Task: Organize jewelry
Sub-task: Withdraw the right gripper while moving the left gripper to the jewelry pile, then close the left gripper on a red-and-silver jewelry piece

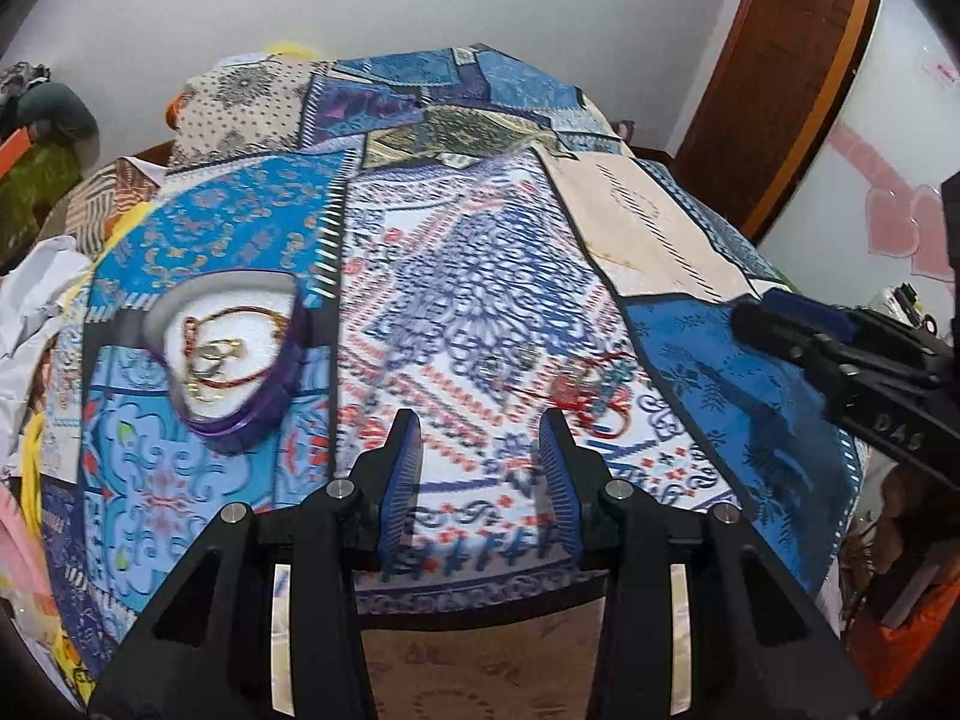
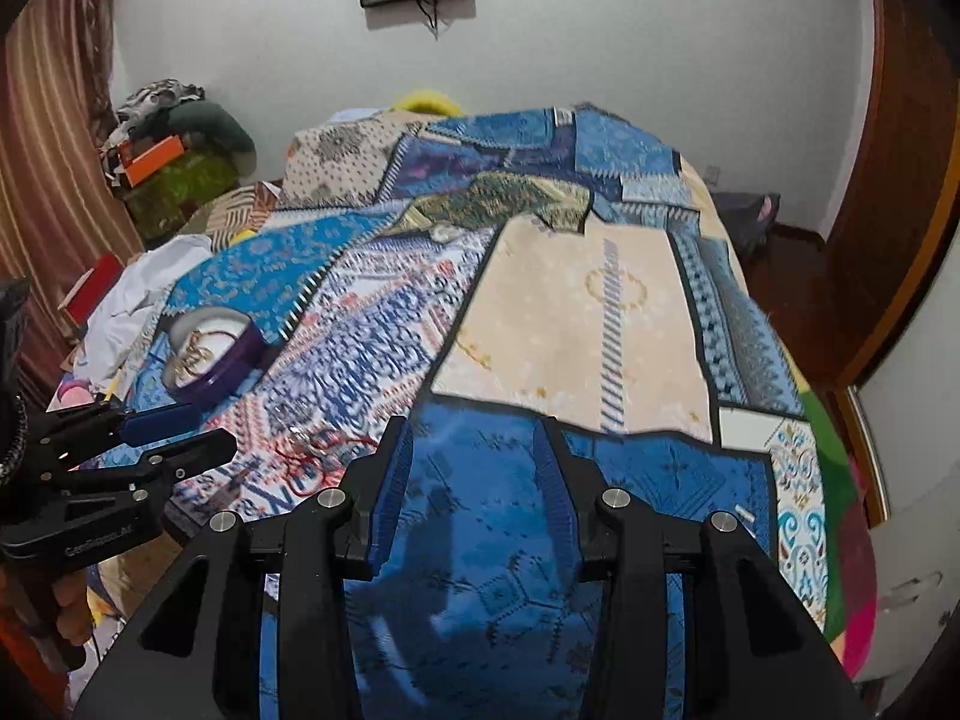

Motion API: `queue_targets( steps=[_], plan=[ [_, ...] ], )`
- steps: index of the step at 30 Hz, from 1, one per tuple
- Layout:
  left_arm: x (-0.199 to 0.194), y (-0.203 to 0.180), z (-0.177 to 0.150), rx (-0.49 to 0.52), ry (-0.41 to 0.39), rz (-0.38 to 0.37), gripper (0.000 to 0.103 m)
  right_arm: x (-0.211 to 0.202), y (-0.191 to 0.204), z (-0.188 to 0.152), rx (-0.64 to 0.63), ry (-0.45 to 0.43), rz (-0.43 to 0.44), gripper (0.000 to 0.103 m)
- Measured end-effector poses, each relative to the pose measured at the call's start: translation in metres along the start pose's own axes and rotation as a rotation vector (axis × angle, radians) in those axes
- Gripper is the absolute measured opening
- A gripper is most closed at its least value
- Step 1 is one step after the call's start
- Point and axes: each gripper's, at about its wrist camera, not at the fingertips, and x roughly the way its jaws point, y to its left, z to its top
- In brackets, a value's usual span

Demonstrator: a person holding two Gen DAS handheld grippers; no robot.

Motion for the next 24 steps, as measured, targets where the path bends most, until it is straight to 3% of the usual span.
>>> queue_targets(
  steps=[13, 16, 20, 24],
  plan=[
    [0.022, -0.024, 0.003, -0.012, 0.022, -0.053, 0.040, 0.009, -0.012, -0.010, 0.022, 0.036, 0.020, 0.038],
    [0.023, -0.026, 0.002, -0.004, 0.019, -0.060, 0.031, 0.010, -0.013, -0.011, 0.025, 0.042, 0.024, 0.038],
    [0.024, -0.030, 0.002, 0.004, 0.022, -0.082, 0.006, 0.010, -0.013, -0.011, 0.027, 0.044, 0.025, 0.038],
    [0.021, -0.030, 0.003, -0.004, 0.016, -0.091, 0.000, 0.009, -0.012, -0.012, 0.026, 0.038, 0.027, 0.038]
  ],
)
